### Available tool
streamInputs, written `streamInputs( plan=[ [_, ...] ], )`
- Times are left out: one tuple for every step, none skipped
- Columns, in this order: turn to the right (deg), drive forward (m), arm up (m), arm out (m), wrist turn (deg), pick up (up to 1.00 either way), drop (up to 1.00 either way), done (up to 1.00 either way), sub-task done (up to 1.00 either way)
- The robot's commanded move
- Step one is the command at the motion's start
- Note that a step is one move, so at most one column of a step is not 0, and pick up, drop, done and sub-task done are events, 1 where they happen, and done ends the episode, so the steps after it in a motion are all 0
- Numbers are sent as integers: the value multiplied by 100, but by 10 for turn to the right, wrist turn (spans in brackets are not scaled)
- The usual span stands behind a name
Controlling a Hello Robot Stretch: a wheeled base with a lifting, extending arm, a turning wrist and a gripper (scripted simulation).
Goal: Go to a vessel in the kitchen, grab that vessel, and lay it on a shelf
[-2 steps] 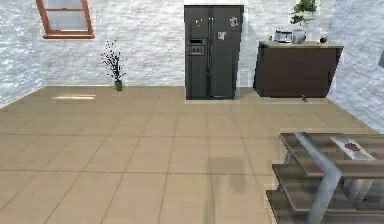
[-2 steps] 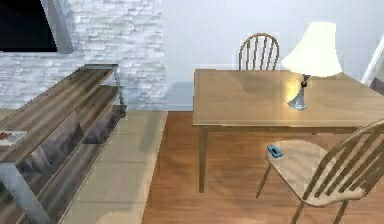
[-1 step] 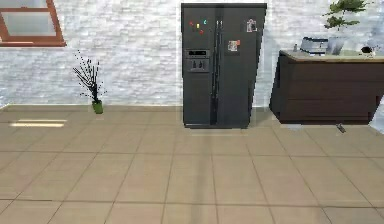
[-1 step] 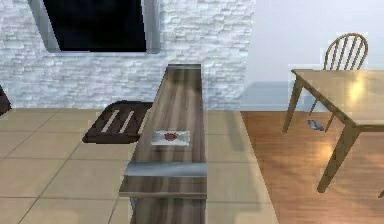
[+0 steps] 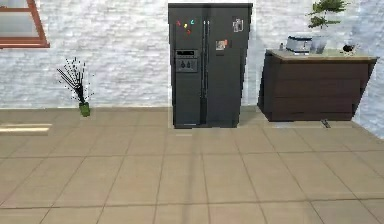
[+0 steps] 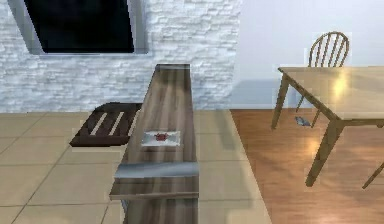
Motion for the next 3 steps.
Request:
streamInputs(
  plan=[
    [0,50,0,0,0,0,0,0,0],
    [420,0,0,0,0,0,0,0,0],
    [0,100,0,0,0,0,0,0,0]
  ],
)
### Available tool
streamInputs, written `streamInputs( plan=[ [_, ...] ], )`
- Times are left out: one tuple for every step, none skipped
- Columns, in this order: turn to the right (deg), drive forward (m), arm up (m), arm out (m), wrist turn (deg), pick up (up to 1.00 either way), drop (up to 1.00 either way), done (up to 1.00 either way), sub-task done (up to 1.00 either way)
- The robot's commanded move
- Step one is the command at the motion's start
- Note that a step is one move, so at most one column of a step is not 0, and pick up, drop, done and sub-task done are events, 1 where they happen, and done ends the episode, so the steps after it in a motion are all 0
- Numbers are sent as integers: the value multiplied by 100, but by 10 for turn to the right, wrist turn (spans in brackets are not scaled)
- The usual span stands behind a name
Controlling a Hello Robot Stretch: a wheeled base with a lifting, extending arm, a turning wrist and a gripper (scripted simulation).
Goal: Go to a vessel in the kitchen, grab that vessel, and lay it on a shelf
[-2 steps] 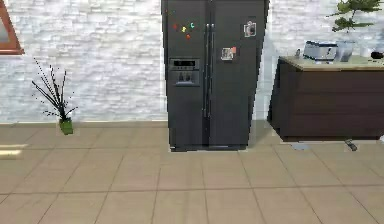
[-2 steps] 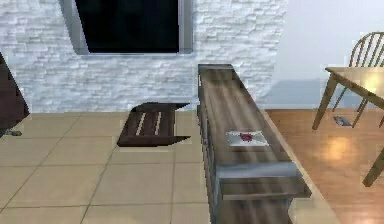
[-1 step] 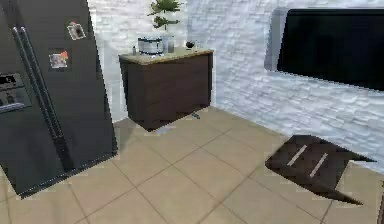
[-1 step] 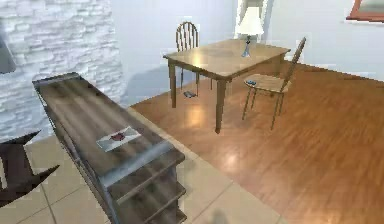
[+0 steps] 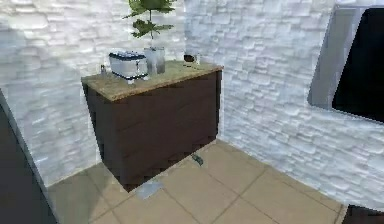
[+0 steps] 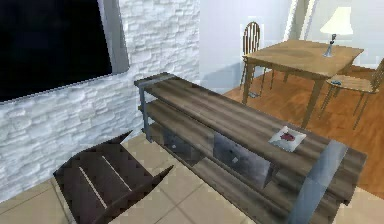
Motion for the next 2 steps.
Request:
streamInputs(
  plan=[
    [60,0,0,0,0,0,0,0,0],
    [0,30,0,0,0,0,0,0,0]
  ],
)
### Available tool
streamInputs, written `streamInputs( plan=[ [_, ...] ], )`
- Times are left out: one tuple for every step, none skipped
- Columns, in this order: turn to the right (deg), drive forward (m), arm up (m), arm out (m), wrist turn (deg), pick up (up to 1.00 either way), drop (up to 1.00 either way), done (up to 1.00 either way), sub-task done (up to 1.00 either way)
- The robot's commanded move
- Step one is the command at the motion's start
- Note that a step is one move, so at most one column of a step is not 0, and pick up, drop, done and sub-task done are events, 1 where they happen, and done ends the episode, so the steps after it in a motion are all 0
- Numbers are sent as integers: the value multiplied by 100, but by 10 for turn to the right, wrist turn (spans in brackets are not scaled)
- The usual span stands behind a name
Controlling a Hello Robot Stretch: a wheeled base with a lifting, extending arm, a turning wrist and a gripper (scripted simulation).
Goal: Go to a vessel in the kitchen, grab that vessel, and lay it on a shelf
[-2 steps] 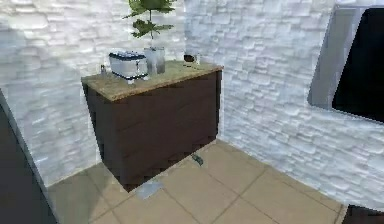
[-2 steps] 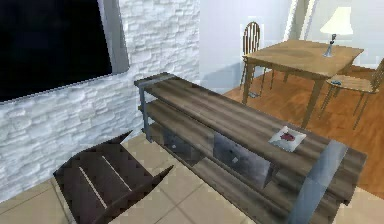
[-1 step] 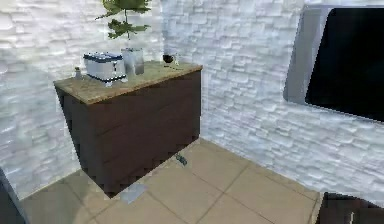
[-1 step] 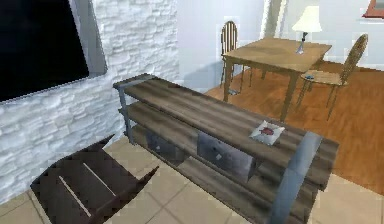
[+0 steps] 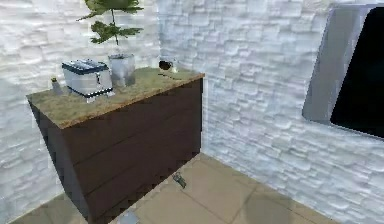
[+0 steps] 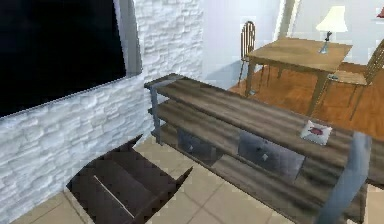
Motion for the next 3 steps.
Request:
streamInputs(
  plan=[
    [60,0,0,0,0,0,0,0,0],
    [0,100,0,0,0,0,0,0,0],
    [180,0,0,0,0,0,0,0,0]
  ],
)
